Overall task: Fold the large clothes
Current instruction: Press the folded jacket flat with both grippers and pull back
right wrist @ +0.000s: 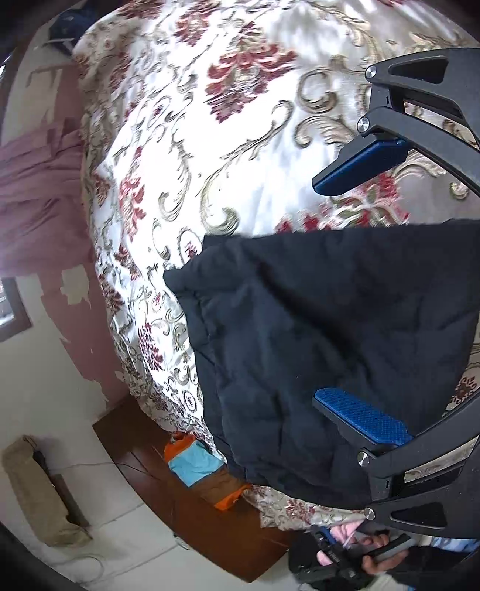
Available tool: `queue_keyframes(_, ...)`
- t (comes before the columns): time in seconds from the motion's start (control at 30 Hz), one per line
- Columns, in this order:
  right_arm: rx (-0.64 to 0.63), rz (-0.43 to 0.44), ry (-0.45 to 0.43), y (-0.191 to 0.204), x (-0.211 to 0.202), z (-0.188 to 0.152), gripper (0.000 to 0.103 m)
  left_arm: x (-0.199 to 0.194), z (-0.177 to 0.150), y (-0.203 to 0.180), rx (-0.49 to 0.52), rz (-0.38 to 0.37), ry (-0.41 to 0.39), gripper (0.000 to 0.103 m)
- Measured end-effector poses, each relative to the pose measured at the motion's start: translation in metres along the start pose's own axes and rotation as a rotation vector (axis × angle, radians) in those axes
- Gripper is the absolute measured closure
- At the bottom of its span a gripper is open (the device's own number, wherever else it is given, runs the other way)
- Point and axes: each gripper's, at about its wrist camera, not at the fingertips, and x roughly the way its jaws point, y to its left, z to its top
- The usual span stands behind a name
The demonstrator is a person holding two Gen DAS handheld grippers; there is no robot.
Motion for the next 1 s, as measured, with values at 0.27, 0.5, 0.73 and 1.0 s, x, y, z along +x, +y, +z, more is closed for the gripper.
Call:
queue_keyframes(0.27,0.149,-0.057,-0.098,-0.045,0.024,-0.004,0.001,0.014,-0.007,0.010,-0.104,0.010,0.026,0.000)
queue_keyframes(0.5,0.027,0.126,-0.051,-0.037,0.070,0.001,0.001,0.037,0.007,0.006,-0.146,-0.023,0.068,0.000)
queue_keyframes(0.73,-0.023,0.111,0.026,-0.040,0.105,0.004,0.001,0.056,0.005,0.000,-0.071,-0.034,0.115,0.000)
queue_keyframes(1.0,0.056,0.212,0.019,-0.053,0.116,0.004,0.001,0.085,0.002,0.012,-0.055,-0.073,0.198,0.000)
